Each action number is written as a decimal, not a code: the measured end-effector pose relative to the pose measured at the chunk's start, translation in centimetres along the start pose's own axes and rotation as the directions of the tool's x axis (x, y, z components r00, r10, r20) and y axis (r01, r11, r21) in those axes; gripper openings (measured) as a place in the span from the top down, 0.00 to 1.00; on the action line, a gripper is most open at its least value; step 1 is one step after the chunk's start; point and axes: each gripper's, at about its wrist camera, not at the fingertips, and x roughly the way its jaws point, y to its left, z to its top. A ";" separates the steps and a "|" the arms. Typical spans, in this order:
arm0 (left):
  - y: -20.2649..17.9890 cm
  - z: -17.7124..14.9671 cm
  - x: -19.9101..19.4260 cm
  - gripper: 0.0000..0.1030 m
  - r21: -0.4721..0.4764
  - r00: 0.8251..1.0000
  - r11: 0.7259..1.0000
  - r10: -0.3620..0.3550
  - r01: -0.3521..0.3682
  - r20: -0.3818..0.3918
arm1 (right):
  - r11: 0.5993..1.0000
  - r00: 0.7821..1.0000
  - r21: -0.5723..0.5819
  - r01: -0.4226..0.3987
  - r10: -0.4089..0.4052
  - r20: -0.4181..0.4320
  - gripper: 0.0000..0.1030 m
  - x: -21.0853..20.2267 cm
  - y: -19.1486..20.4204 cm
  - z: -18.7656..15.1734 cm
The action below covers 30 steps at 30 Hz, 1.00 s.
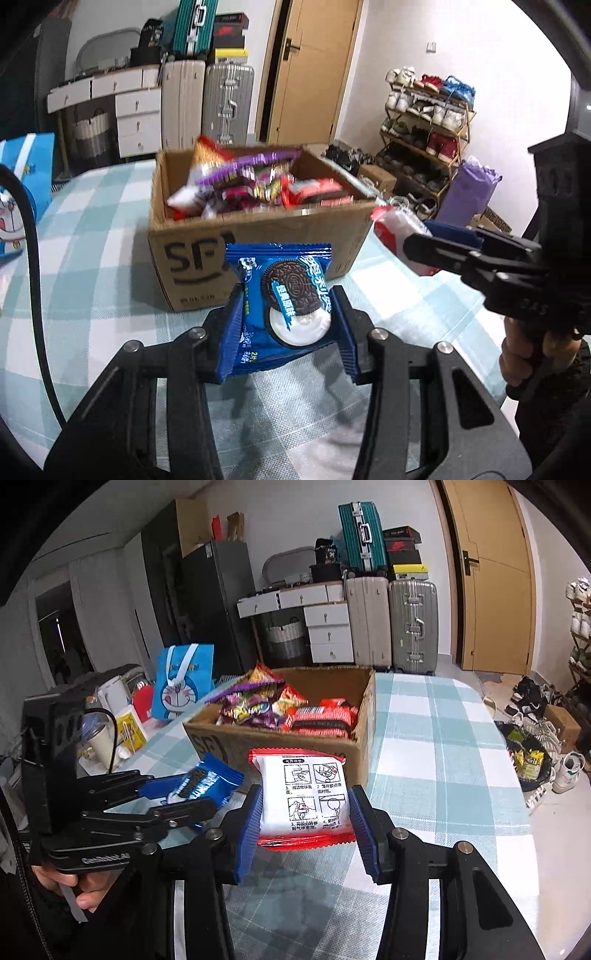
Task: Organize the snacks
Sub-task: 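Lift both held packets and carry them over the cardboard box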
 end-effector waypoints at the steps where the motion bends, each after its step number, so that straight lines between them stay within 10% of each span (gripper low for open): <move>1: 0.1 0.1 -1.0 0.59 -0.002 1.000 1.000 0.003 -0.003 0.013 | 1.000 1.000 0.001 0.001 -0.001 0.005 0.54 -0.2 0.0 0.2; 17: 4.4 5.3 -8.0 0.59 -0.059 0.988 0.996 0.067 -0.060 0.135 | 0.999 0.996 0.034 0.030 -0.032 0.089 0.54 -2.1 -0.6 2.8; 30: 6.3 10.7 -4.5 0.59 -0.042 0.983 0.992 0.122 -0.117 0.136 | 1.000 0.995 0.026 0.017 -0.019 0.102 0.54 0.5 0.0 7.5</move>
